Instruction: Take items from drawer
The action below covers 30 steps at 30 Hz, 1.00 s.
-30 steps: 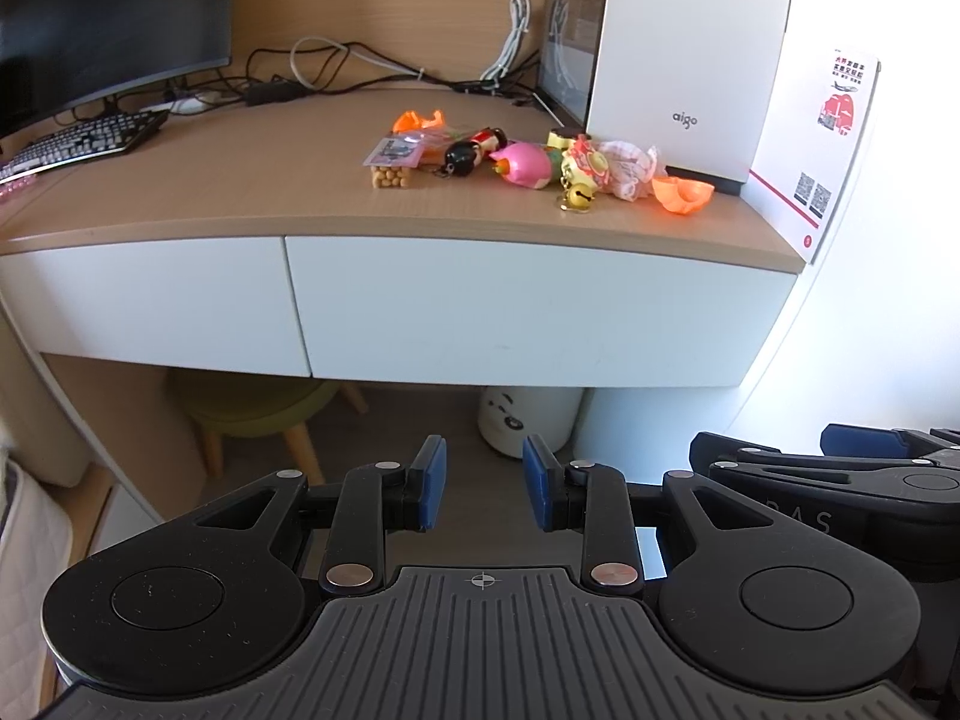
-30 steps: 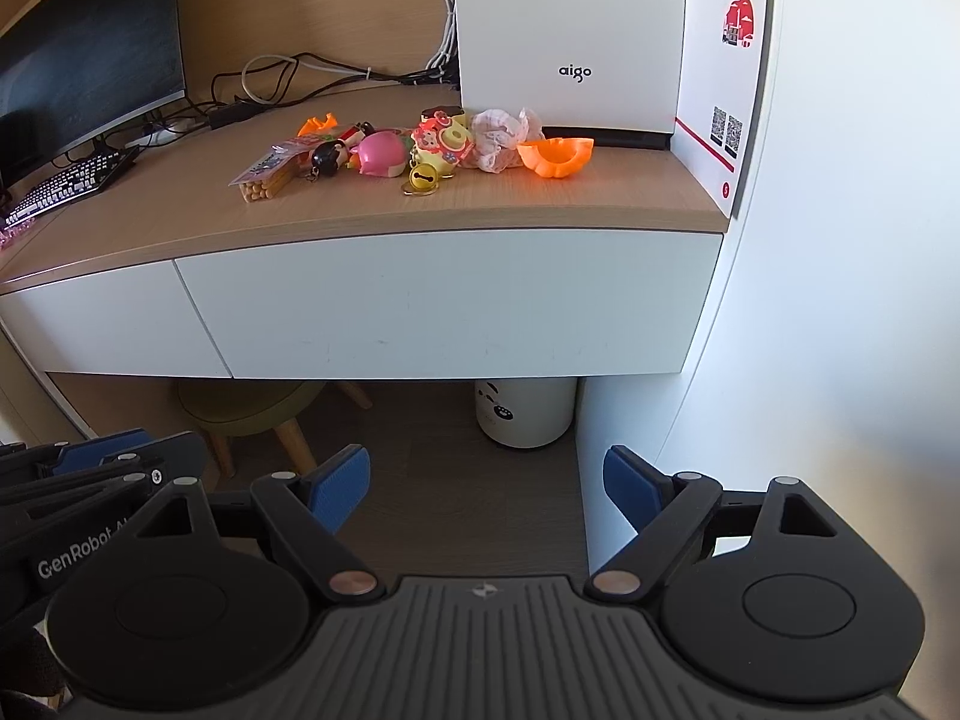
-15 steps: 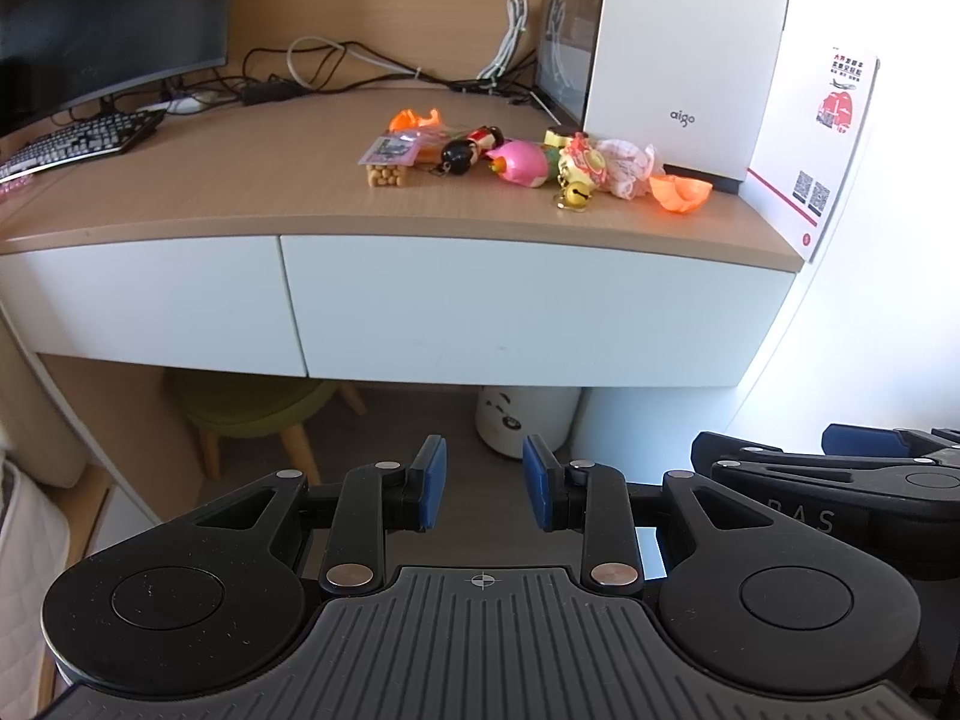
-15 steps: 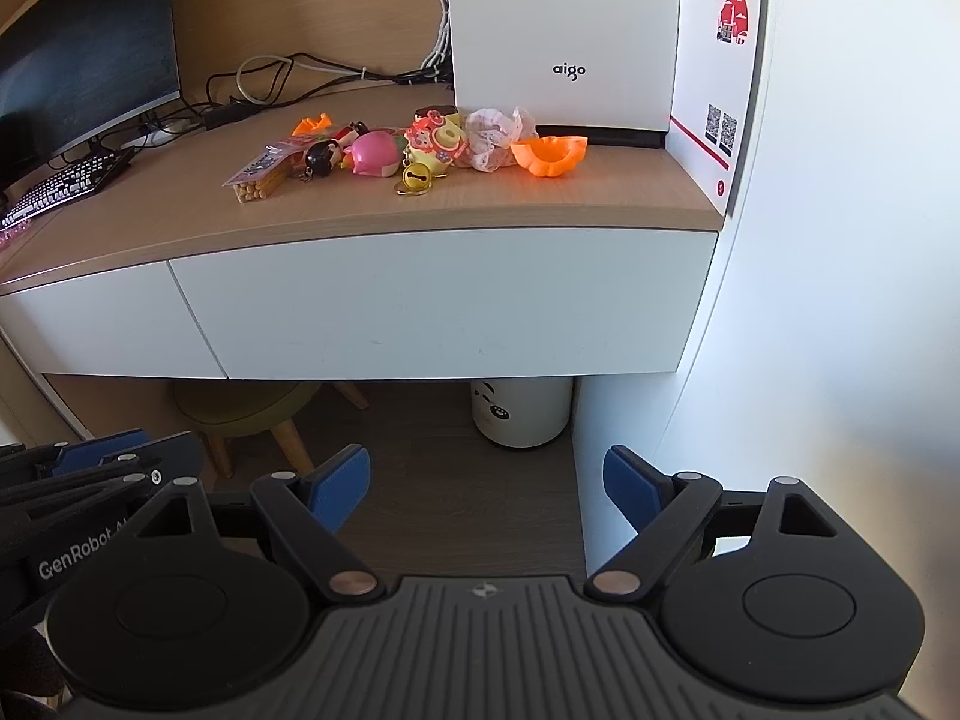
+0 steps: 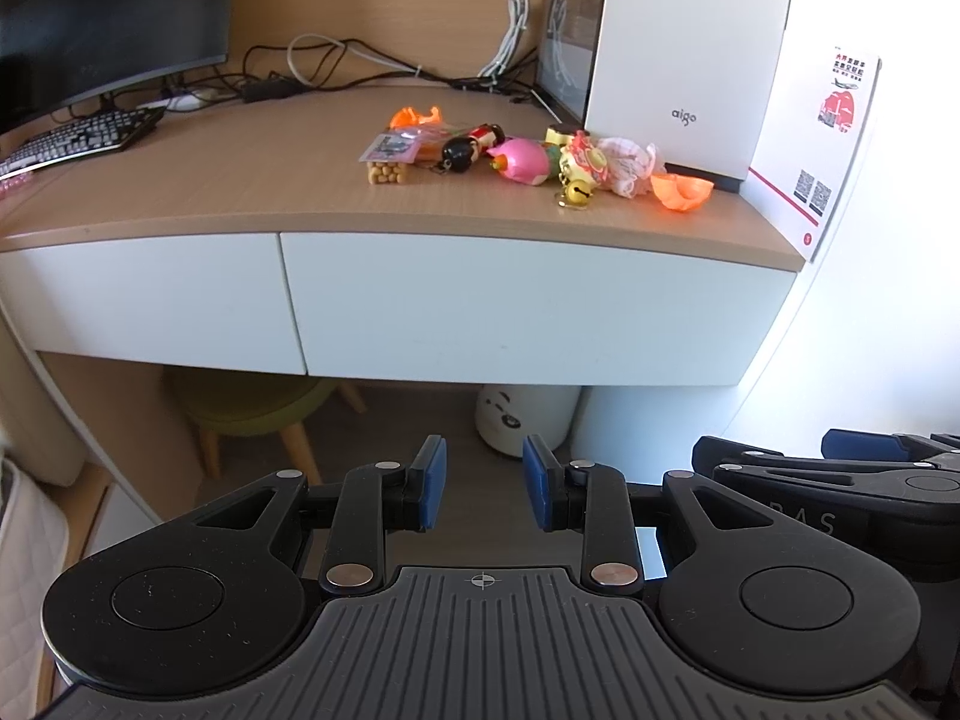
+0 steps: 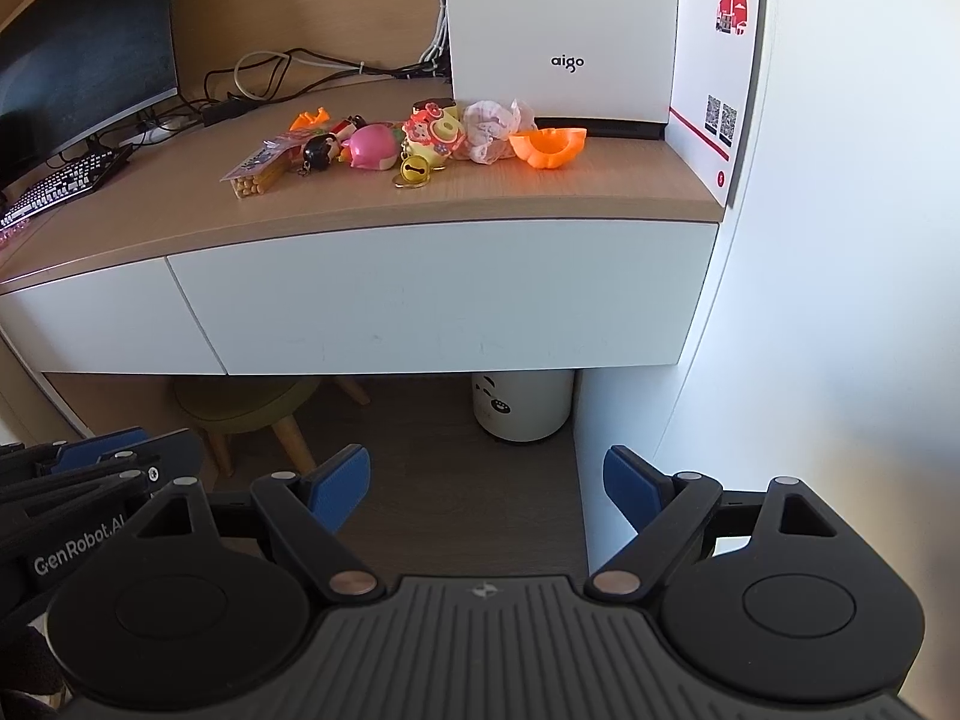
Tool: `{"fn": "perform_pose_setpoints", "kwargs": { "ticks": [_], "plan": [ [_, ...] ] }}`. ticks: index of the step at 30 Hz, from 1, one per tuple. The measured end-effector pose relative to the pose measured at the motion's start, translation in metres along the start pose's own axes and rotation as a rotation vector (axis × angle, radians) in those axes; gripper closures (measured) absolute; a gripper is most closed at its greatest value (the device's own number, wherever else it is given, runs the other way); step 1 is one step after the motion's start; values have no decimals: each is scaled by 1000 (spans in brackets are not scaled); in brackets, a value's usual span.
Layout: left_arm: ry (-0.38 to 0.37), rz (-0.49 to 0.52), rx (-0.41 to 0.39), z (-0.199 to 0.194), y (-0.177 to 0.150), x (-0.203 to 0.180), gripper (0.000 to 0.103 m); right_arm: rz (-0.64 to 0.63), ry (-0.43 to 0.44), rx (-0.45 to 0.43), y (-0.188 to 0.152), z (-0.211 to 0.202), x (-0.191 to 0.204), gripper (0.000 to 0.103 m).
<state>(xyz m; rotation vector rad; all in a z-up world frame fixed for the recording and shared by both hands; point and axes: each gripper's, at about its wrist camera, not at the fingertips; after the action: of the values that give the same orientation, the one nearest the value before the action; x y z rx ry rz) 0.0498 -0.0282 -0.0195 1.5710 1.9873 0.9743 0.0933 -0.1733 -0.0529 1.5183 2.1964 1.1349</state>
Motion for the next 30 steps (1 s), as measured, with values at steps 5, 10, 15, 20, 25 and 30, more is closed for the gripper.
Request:
{"fn": "perform_pose_setpoints", "kwargs": {
  "ticks": [5,10,15,20,25,30],
  "plan": [
    [-3,2,2,1,0,-2,71,5,-3,0,0,0,-2,17],
    [-7,7,5,3,1,-4,71,12,-3,5,1,1,-4,17],
    [-11,11,10,6,1,-5,71,20,-6,9,0,3,-6,17],
    [-12,11,11,7,2,-6,71,24,-7,11,1,4,-7,17],
    [-12,13,13,8,2,-7,71,27,-8,12,2,5,-8,17],
    [-9,13,11,9,2,-8,71,32,-9,11,2,5,-9,17]
  ]
}}
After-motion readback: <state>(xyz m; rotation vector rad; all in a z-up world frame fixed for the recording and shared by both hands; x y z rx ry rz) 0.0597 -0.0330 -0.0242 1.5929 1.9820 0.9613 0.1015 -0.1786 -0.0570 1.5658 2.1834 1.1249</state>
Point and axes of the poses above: each gripper's, at about its wrist camera, not at the fingertips, and z roughly the way its jaws point, x to its left, y to its top, and after that the axes turned 14 degrees about y, right-handed
